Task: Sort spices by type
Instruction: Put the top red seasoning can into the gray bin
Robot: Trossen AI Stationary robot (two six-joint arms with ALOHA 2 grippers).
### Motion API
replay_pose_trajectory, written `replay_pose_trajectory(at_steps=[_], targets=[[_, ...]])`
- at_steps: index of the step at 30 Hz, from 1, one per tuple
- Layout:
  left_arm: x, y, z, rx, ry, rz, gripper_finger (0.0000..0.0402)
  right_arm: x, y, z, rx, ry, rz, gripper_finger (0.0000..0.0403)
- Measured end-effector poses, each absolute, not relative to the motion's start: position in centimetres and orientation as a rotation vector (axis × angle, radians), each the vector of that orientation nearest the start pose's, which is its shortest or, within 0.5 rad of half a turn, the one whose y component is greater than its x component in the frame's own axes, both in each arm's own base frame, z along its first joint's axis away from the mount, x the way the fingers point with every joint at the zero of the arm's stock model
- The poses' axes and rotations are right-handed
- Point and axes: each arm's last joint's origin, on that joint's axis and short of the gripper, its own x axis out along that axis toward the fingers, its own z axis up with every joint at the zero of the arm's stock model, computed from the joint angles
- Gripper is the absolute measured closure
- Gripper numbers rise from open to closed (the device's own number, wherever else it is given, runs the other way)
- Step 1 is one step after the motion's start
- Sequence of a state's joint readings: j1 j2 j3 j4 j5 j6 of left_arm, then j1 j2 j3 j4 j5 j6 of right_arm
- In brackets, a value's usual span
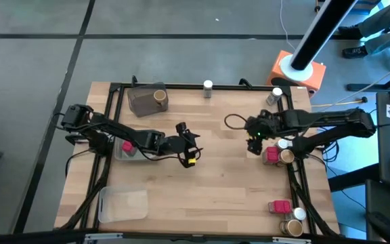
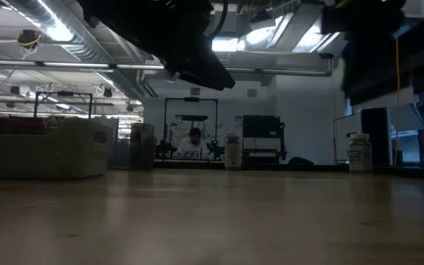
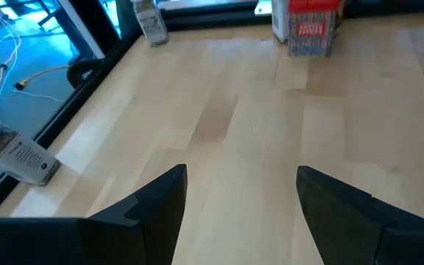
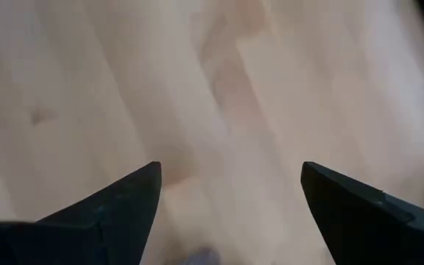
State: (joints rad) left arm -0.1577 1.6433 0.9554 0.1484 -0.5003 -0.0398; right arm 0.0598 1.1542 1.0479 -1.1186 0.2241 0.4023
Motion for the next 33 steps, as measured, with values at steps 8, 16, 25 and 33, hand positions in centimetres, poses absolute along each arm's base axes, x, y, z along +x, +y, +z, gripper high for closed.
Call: replay_pose_trajectory(at_steps=[8,16,25,33], targets=[[36.0,-4.4,18.5,0.125,0.497,0.271,0.0163,18.7,2.0,28.6,0.318,1.246,-0.382,0.0077],[36.3,-4.5,16.7,0.135,0.555,0.27,0.0163,17.9,2.2,28.2,0.585,1.354,-0.504,0.0077],[36.1,-4.5,16.4,0.171,0.598,0.262,0.0163,17.7,2.6,25.6,0.771,1.546,-0.611,0.0077],[36.0,-4.5,16.1,0.18,0.623,0.26,0.0163,18.3,2.7,23.5,0.763,1.628,-0.648,0.0077]])
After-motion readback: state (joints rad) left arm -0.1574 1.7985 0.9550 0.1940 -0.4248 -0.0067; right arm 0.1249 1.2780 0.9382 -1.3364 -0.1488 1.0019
